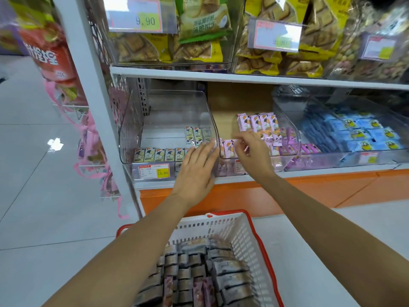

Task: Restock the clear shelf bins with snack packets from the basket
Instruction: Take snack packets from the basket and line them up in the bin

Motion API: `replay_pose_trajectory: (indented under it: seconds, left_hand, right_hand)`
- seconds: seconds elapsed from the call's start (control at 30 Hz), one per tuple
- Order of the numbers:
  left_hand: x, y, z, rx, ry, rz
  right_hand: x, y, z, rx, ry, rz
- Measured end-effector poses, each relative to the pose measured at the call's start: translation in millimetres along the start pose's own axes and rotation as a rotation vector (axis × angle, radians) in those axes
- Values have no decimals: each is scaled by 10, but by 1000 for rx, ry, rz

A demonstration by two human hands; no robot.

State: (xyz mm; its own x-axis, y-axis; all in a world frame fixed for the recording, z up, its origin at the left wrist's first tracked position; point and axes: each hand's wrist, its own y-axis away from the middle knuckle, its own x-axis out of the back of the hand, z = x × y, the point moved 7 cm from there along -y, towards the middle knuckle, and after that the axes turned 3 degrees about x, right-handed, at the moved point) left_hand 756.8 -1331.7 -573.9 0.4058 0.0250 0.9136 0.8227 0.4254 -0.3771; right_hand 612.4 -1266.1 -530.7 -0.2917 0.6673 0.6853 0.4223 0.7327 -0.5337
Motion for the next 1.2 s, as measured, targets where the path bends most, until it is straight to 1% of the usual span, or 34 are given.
replay_pose_trajectory:
  seconds: [0.1,0.17,0.27,0.4,0.47,0.53,0.63,0.73,0.8,0.87,0.97,1.2]
  left_hand:
    - [66,308,-99,-2,1,99]
    - [18,548,-214,9,-27,76]
    - [-222,912,-497,62,-58,-70]
    - [-629,1403,-938,224,-104,-322]
    - [-817,1638,-1112,292,-140,-459]
    - [-946,1797,-1234,328,-186,-546]
    - [-1099,1950,-1315,341,-211,-598]
    - [-1245,2082,-1387,346,-213,-603]
    - [-1326,2147,-1422,343,-183,-556]
    - [-1382,2189,-1432,329,-152,-496]
    - [-1442,2218,-1435,326,-168,-438]
    - [-1486,2222,-1412,358,-173,-463]
  right_hand:
    - [-156,303,-280,7,-102,-72]
    - [-353,526,-426,10,-139,-148]
    - [-753,875,-538,-5,-158,-267]
    - [-1373,1442,-556,-77,-151,-480]
    - [-1691,1787,-515,-167,-153,-648]
    - [-1983,2143,-470,-242,-127,-816]
    - [-2318,2650,-451,-335,-116,-1034]
    - [-2513,3046,-479,-425,-143,-1167]
    - [-2602,3261,-504,-460,-162,-1237]
    - [-2683,3432,-521,-439,-133,-1316]
    - [-2778,3614,-537,-396,-55,-1411]
    - [-2894,3819,-487,-335,8,-1386]
